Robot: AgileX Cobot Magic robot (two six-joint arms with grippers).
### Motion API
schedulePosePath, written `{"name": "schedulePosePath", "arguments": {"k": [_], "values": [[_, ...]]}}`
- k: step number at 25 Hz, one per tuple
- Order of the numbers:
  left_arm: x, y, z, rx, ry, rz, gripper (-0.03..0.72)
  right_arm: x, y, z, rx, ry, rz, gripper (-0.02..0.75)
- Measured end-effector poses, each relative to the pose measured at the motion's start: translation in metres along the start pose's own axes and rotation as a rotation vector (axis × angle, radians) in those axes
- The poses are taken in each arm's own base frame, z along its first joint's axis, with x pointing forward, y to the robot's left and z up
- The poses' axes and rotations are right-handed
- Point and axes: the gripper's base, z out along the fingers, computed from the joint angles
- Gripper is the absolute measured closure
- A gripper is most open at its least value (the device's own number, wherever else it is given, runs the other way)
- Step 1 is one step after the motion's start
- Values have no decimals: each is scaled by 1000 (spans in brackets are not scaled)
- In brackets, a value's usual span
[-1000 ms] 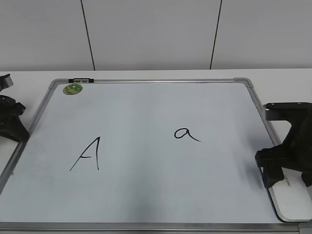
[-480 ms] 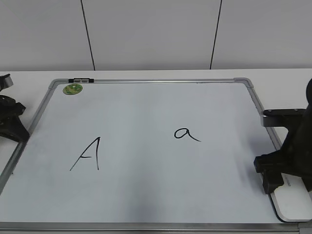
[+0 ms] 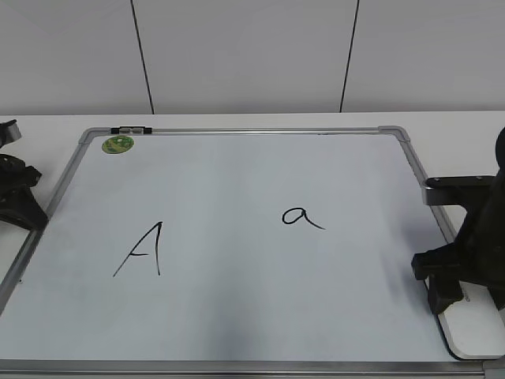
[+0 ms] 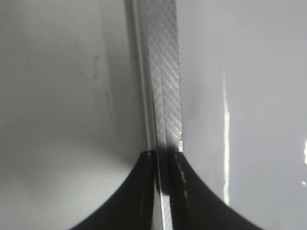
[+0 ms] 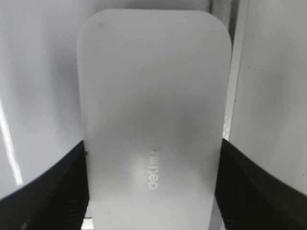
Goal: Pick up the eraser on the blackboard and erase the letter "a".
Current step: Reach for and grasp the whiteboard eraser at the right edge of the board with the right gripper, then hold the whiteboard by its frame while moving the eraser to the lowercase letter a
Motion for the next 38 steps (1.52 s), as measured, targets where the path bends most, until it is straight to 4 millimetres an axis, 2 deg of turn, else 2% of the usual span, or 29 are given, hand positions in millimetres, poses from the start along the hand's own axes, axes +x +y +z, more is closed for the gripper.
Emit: {"name": "schedulePosePath", "arguments": {"k": [7,14,19,23,25,29,38], "values": [[0,0,0,0,0,0,641,2,-1,-6,2,3,1,206],[0,0,0,0,0,0,641,4,-4,-48,2,-27,-8,206],[0,0,0,0,0,0,641,-12,1,-80,-38,-62,-79,206],[0,-1,0,6,-4,-5,642,-37,8,-99,-66,-107,-116,206],[0,-1,0,8,-3,-6,643,-51,11,-99,-70,-100,-140,206],[0,-1,0,10,-3,-7,643,-77,23,-87,-71,-55,-185,206],[0,-1,0,12,-3,-8,643,-119,78,-47,-77,-17,-310,206]]}}
